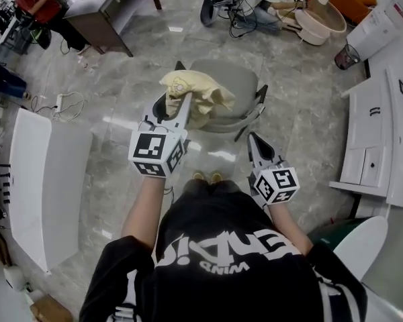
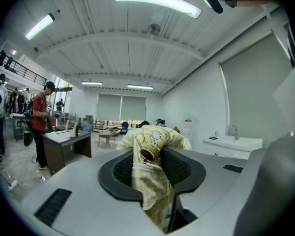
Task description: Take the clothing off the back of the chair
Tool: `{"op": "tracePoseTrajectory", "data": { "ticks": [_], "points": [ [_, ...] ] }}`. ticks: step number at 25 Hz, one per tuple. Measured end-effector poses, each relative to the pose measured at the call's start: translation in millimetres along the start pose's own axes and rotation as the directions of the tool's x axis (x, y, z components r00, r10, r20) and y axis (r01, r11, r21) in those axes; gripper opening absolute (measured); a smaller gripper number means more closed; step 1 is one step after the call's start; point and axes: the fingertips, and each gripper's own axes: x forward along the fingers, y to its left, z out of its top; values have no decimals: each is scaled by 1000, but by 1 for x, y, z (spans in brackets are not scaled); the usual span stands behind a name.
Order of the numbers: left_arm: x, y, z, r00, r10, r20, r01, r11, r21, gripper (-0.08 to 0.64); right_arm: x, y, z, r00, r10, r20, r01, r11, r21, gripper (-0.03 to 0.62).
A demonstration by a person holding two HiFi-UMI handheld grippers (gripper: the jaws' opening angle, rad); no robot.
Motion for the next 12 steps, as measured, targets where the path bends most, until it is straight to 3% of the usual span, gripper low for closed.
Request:
{"op": "tracePoseTrajectory", "data": {
  "ticks": [5, 12],
  "points": [
    [-16, 6, -3, 1000, 26, -13, -26, 999, -22, 130, 12, 11, -8, 999, 39, -28, -39, 999, 2, 14],
    [-42, -1, 2, 1000, 19, 6, -19, 1000, -9, 130, -2, 23, -20, 999, 29, -26, -28, 1000, 9, 14]
  ]
}}
